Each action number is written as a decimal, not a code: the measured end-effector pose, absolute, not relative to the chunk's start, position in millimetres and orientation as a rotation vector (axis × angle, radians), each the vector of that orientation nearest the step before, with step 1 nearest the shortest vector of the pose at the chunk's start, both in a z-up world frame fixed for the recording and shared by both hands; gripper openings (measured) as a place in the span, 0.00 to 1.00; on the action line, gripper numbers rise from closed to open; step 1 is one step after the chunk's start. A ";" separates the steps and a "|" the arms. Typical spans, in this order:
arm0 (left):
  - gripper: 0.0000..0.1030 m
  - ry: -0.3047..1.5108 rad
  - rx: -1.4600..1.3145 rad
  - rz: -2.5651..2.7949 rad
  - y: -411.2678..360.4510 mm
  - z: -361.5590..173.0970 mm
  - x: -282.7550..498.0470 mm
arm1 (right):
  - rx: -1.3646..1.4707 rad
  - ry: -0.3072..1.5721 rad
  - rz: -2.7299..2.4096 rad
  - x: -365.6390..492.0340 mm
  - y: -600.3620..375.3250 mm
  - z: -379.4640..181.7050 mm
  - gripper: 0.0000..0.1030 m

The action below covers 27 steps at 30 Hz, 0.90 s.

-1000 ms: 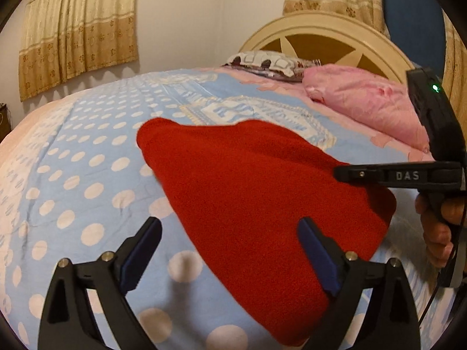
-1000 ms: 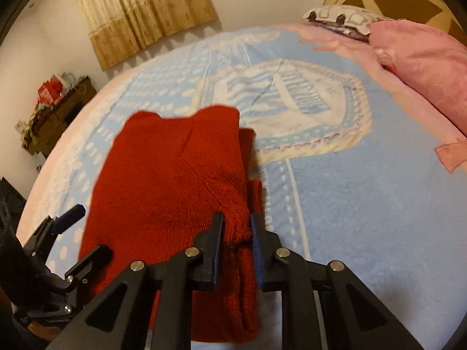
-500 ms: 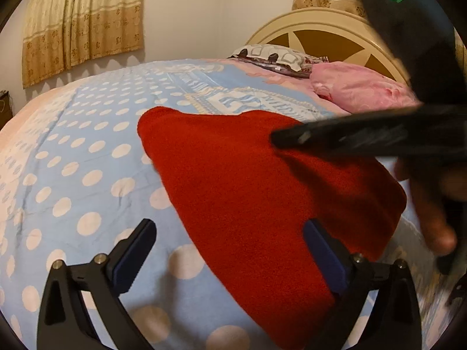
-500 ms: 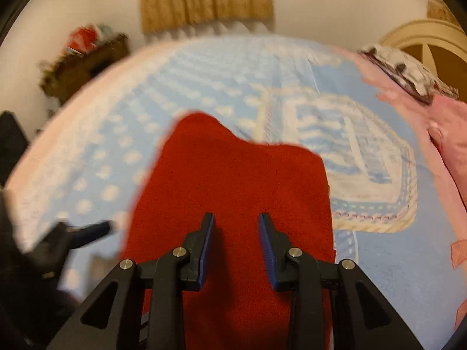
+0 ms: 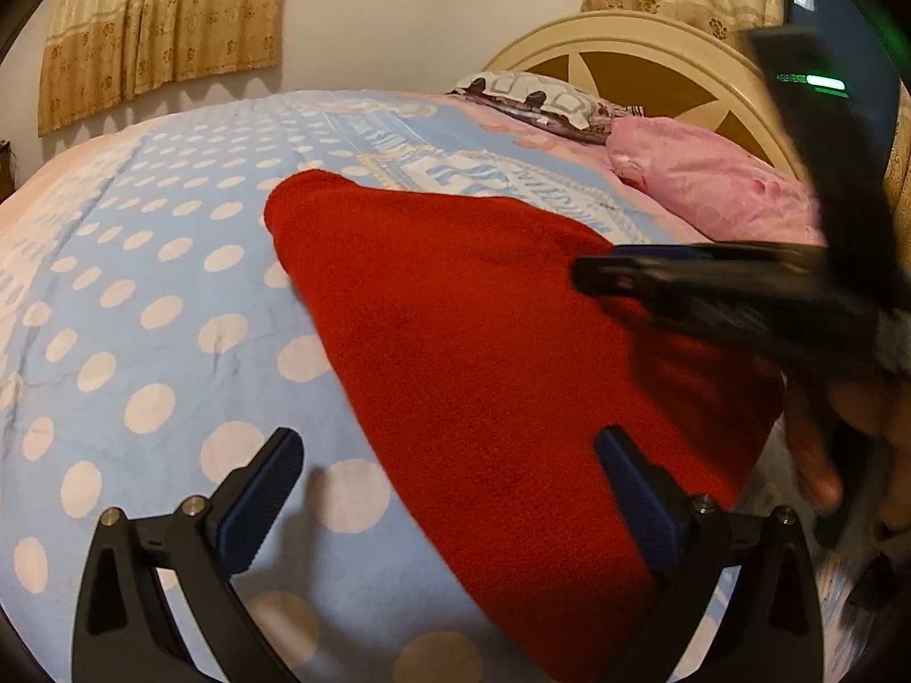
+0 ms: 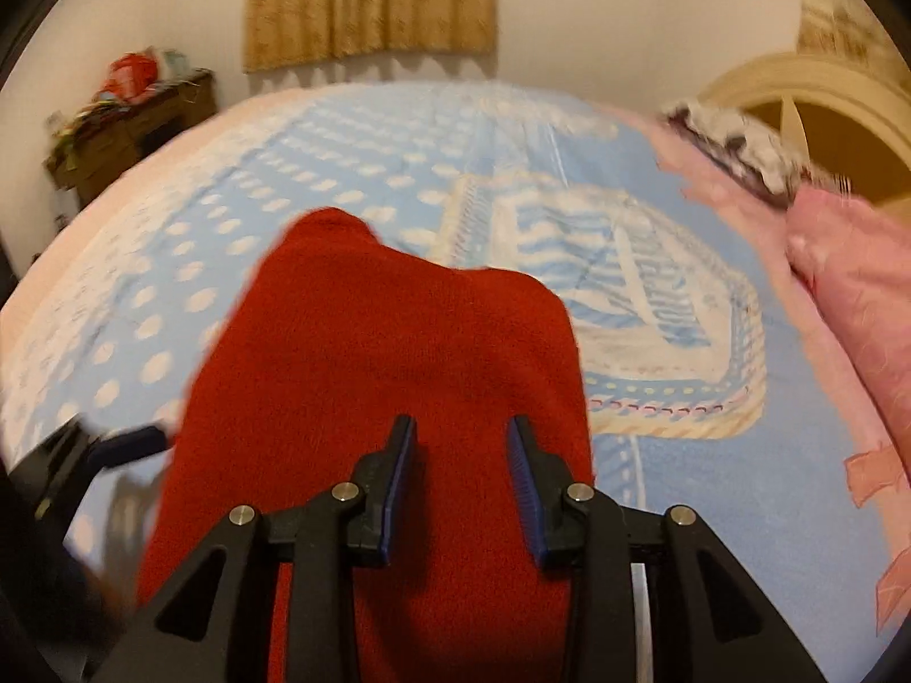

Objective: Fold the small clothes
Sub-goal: 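Lower the right gripper onto the folded red sweater edge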

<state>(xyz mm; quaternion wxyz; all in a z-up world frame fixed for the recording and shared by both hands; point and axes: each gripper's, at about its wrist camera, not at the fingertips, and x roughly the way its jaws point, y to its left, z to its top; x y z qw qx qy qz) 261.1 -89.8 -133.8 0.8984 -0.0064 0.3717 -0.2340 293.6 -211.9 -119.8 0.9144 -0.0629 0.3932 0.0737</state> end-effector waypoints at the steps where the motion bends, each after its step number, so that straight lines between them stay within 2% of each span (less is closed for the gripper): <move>1: 1.00 0.771 -0.012 -0.485 -90.1 -133.8 261.7 | -0.124 0.809 0.160 286.3 -213.3 -120.4 0.33; 17: 1.00 0.805 -0.066 -0.509 -86.0 -137.5 261.9 | -0.096 0.810 0.203 268.9 -234.4 -143.9 0.32; 27: 1.00 0.835 -0.129 -0.525 -81.0 -141.4 263.3 | 0.031 0.818 0.314 272.1 -258.5 -118.8 0.35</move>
